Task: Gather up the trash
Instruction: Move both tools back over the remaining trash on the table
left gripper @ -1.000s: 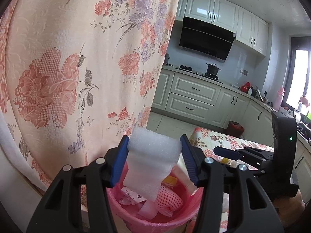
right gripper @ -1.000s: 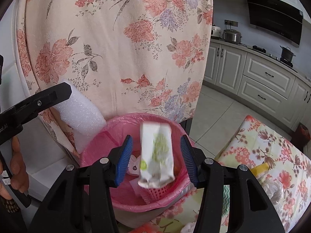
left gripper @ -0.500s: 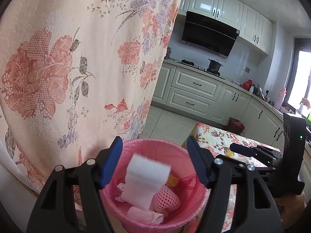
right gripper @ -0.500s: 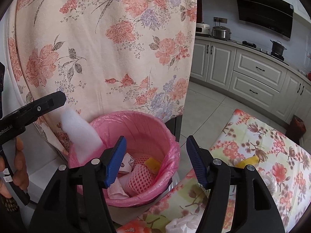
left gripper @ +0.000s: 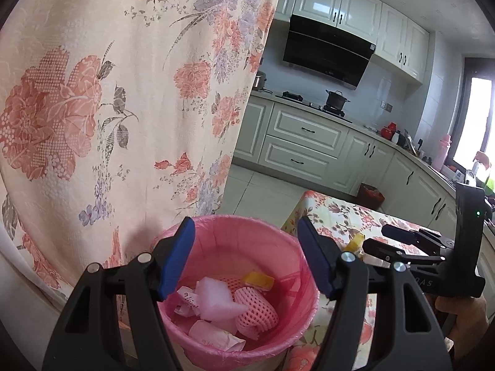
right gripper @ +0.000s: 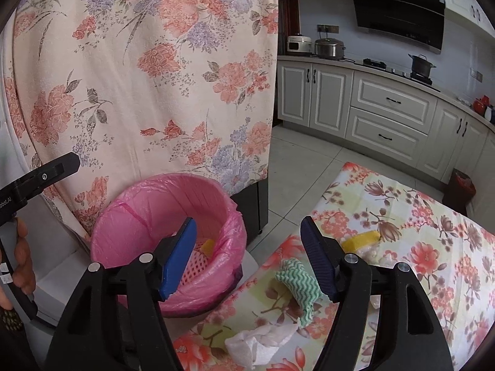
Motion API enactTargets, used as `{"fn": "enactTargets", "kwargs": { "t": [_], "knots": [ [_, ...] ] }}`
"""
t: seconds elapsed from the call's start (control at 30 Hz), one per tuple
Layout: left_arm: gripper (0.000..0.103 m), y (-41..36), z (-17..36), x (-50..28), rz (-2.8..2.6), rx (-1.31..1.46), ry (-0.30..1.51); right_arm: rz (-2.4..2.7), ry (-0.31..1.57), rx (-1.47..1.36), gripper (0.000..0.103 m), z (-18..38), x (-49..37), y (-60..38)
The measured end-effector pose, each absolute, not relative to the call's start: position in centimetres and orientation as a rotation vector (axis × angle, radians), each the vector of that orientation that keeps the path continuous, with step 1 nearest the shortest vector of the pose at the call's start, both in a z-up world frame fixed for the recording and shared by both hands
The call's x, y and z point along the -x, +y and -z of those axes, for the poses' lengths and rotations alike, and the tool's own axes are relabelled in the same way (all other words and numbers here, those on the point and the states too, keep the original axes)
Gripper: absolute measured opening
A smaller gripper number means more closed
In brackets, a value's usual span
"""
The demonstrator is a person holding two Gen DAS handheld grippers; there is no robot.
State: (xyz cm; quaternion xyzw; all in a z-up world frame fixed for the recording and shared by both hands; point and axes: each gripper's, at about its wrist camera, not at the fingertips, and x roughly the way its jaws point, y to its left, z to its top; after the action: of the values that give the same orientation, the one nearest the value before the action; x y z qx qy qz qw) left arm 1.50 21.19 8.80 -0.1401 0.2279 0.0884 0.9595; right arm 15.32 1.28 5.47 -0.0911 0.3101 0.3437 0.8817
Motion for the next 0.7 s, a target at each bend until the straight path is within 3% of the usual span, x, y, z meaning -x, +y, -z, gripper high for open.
{"fn": "enactTargets", "kwargs": {
  "t": [0.7],
  "knots": [
    [0.067,15.3,-8.0,-3.1,-0.089,0.237,0.51,-0.545,0.681,0.122,0.073,-3.1,-16.5,-10.1]
  ]
}}
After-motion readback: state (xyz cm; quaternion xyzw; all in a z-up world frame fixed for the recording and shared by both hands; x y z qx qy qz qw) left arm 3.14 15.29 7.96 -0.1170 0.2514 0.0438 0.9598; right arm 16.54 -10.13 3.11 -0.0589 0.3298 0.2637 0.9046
